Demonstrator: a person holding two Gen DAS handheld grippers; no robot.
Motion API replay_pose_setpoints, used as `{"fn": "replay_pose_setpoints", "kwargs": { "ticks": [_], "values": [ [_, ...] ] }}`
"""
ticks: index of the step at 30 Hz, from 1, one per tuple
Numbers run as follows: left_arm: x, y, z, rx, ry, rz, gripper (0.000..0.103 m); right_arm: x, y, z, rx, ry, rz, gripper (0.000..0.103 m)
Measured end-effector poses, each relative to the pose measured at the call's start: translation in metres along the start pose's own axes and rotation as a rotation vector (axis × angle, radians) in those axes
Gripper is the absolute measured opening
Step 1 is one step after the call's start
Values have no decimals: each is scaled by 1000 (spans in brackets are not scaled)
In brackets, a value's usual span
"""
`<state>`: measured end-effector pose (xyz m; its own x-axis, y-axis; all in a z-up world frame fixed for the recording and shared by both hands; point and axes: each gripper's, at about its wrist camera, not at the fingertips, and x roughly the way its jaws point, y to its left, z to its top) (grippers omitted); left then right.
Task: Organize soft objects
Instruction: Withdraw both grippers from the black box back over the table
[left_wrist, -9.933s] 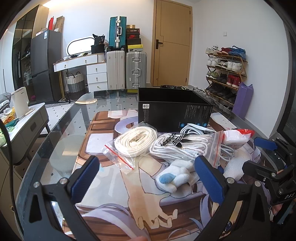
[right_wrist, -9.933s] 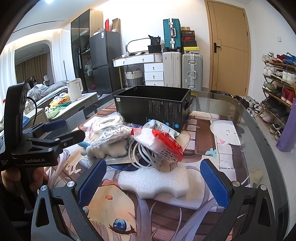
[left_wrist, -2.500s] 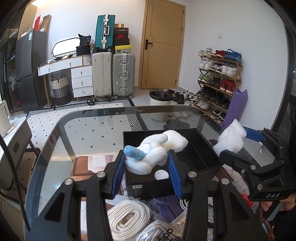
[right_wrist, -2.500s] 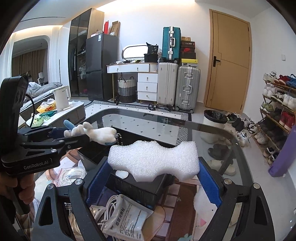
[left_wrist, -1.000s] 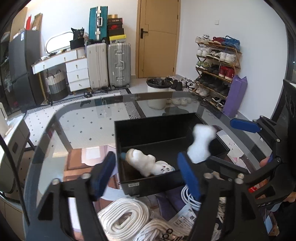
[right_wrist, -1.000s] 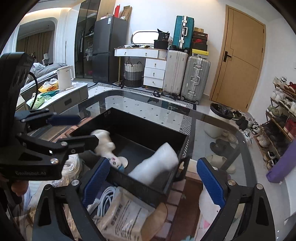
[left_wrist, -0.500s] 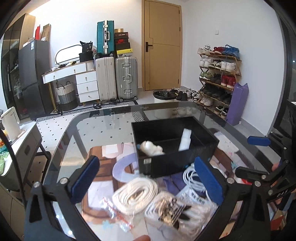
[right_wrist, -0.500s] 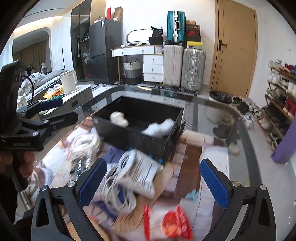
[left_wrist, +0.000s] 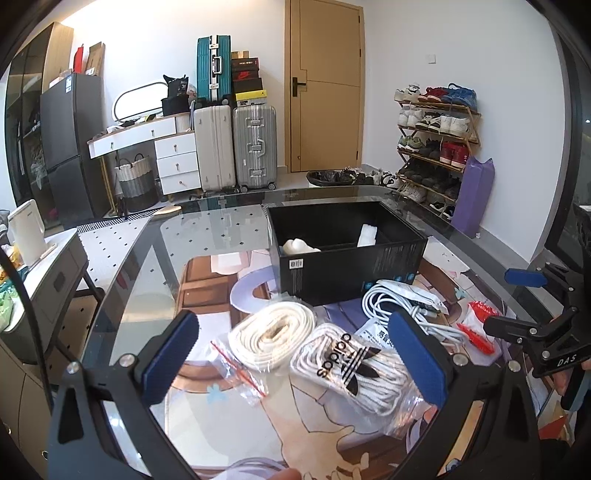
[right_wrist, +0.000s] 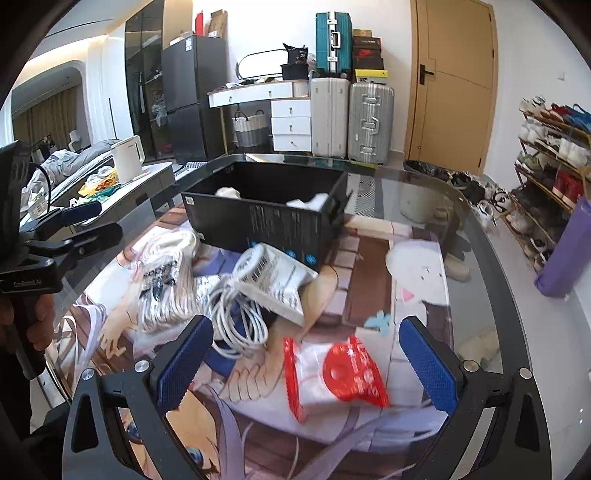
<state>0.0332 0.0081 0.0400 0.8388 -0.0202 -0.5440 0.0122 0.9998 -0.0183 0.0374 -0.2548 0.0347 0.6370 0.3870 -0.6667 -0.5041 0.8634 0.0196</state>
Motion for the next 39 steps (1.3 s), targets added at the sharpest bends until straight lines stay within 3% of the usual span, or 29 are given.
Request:
{"fn": "replay_pose_setpoints", "kwargs": {
  "ticks": [13, 29, 39],
  "values": [
    [1, 1, -8, -15, 14, -10, 103, 2, -21, -27, 59, 74, -30, 102],
    [12, 1, -29, -34, 77, -25, 103, 26, -22, -29, 74, 139, -36, 102],
    [22, 2, -39, -30, 116, -26, 103, 38, -27, -30, 65, 179, -89, 102]
  ]
}}
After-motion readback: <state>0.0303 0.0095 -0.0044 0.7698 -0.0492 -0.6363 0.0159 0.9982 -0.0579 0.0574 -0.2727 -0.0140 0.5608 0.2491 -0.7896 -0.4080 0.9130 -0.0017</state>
